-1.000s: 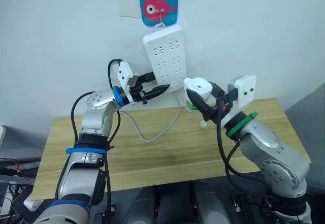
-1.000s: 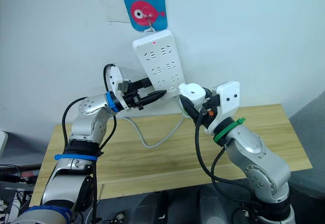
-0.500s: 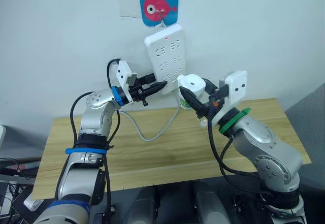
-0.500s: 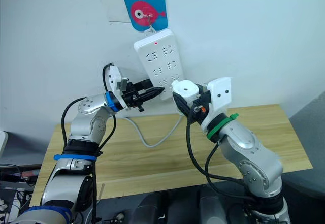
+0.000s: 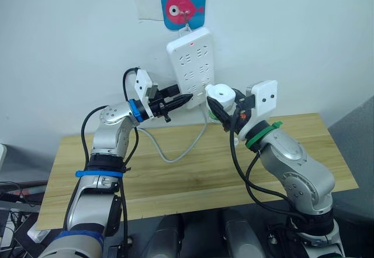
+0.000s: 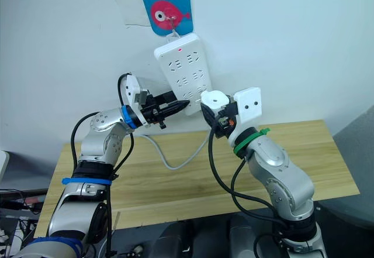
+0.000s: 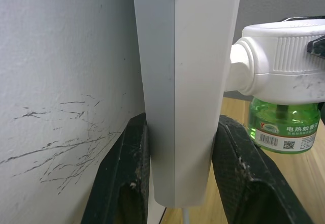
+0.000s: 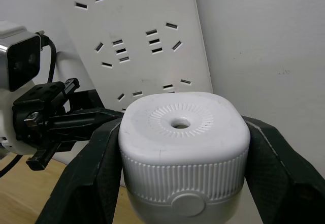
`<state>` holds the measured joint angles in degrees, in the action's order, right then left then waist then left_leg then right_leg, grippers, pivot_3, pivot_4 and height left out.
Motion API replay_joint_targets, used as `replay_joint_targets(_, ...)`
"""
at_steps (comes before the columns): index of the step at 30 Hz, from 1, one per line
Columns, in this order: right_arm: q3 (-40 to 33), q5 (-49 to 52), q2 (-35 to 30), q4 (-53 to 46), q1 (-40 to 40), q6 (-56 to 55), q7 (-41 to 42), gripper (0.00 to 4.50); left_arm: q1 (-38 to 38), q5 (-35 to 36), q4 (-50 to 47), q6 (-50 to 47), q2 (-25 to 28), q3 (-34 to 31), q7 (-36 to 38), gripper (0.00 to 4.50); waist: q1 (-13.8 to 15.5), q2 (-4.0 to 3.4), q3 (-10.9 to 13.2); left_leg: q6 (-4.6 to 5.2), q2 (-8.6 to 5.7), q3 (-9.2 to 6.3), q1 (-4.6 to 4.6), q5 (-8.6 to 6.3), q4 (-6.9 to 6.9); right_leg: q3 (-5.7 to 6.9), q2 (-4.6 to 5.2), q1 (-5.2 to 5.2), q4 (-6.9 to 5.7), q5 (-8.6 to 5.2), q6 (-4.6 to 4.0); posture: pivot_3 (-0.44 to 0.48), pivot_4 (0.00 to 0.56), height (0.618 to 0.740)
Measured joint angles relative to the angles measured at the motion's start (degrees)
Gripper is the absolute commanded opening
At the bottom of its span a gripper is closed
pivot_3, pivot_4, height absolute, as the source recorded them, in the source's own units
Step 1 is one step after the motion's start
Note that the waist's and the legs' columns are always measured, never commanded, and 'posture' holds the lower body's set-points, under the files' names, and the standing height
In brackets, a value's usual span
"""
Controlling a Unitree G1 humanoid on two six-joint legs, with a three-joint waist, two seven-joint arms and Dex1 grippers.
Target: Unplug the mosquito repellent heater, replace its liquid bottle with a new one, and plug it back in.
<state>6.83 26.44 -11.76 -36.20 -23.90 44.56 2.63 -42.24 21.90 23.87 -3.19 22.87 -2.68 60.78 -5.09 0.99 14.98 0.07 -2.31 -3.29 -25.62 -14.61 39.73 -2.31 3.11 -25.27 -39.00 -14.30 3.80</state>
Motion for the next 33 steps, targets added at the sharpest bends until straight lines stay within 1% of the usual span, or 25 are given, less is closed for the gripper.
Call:
replay_joint_targets(16, 0.4, -3.1, 2.0, 0.8, -0.6, -0.8, 1.5, 2.91, 0.0, 0.0, 0.0, 0.0, 0.0, 0.0, 0.1, 1.33, 0.0, 0.0, 0.0, 0.0, 0.0, 0.0, 0.0, 0.0, 0.0, 0.0, 0.0, 0.0, 0.0, 0.0, 0.0, -0.153, 0.256, 0.74)
replay_joint_targets(27, 1.7, -5.5, 4.3, 1.8, -0.6, -2.0, 2.1, 2.91, 1.2, 0.0, -1.6, -0.7, 0.1, -0.8, -0.2, 1.33, -0.2, -0.02, 0.0, -0.19, 0.02, 0.01, 0.01, 0.11, -0.01, -0.02, -0.02, -0.04, -0.03, 0.0, 0.0, -0.148, 0.232, 0.74)
replay_joint_targets(29, 2.0, -6.3, 5.0, 2.7, -0.7, -2.9, 2.2, 2.91, 1.2, 0.1, -1.8, -1.1, 0.1, -0.9, -0.1, 1.33, -0.2, -0.02, 0.0, -0.22, 0.02, 0.01, 0.01, 0.13, -0.01, -0.02, -0.02, -0.04, -0.04, 0.0, 0.0, -0.152, 0.243, 0.74)
replay_joint_targets(33, 2.5, -8.0, 5.7, 5.5, -1.8, -5.1, 2.7, 2.91, 1.3, 0.3, -1.9, -1.6, 0.1, -1.3, 0.0, 1.33, -0.5, -0.02, 0.0, -0.23, 0.01, 0.03, 0.01, 0.13, 0.0, -0.05, -0.02, -0.04, -0.04, 0.0, 0.0, -0.151, 0.24, 0.74)
